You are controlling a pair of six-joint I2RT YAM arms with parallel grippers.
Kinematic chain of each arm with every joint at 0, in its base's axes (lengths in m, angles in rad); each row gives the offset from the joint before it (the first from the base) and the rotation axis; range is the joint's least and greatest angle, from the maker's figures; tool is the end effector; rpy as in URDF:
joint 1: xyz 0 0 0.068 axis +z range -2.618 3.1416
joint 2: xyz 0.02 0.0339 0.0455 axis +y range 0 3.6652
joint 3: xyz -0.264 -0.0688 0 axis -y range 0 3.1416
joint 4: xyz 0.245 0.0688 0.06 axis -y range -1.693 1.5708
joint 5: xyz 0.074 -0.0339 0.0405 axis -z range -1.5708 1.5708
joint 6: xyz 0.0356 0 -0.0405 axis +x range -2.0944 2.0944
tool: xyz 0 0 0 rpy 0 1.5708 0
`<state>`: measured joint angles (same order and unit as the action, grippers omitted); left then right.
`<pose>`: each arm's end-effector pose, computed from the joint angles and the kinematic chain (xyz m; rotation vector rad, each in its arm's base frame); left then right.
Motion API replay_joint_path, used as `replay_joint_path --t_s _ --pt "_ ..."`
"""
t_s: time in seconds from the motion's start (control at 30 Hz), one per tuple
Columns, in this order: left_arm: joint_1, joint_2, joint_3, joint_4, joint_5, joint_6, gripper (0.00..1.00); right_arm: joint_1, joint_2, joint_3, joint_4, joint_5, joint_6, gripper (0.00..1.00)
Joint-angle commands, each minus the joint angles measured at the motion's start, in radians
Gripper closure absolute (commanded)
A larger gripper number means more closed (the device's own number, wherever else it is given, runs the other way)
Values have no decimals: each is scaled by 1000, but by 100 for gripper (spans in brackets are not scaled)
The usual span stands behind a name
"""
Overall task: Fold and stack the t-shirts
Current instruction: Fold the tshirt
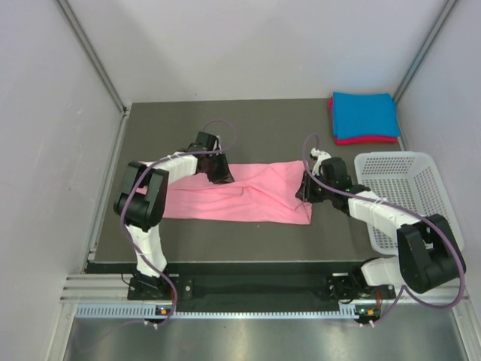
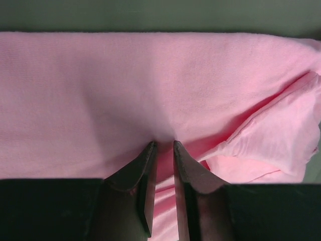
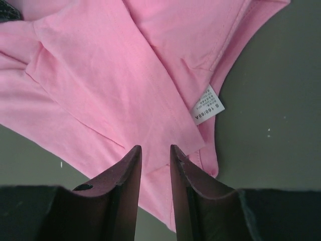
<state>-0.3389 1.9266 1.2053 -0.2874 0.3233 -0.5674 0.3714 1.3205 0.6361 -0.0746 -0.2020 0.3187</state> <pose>0.3669 -0.1413 0.1531 -0.1803 2.6787 -0.7321 0.2409 0.1015 0.1859 -0.1664 2.3775 0.5732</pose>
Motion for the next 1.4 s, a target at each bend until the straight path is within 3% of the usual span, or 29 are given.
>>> replay_joint_path --t_s 0.0,0.4,0.93,1.37 --pt "-51 -20 -41 -16 -92 43 75 12 26 65 33 -19 11 70" --pt "-78 -89 -52 -15 -102 27 74 11 80 111 59 -68 -24 69" --pt "-92 -120 -161 60 -76 3 74 73 443 465 156 -227 -197 62" --pt "-106 -140 -182 85 -87 -35 73 110 577 577 113 -182 -257 61"
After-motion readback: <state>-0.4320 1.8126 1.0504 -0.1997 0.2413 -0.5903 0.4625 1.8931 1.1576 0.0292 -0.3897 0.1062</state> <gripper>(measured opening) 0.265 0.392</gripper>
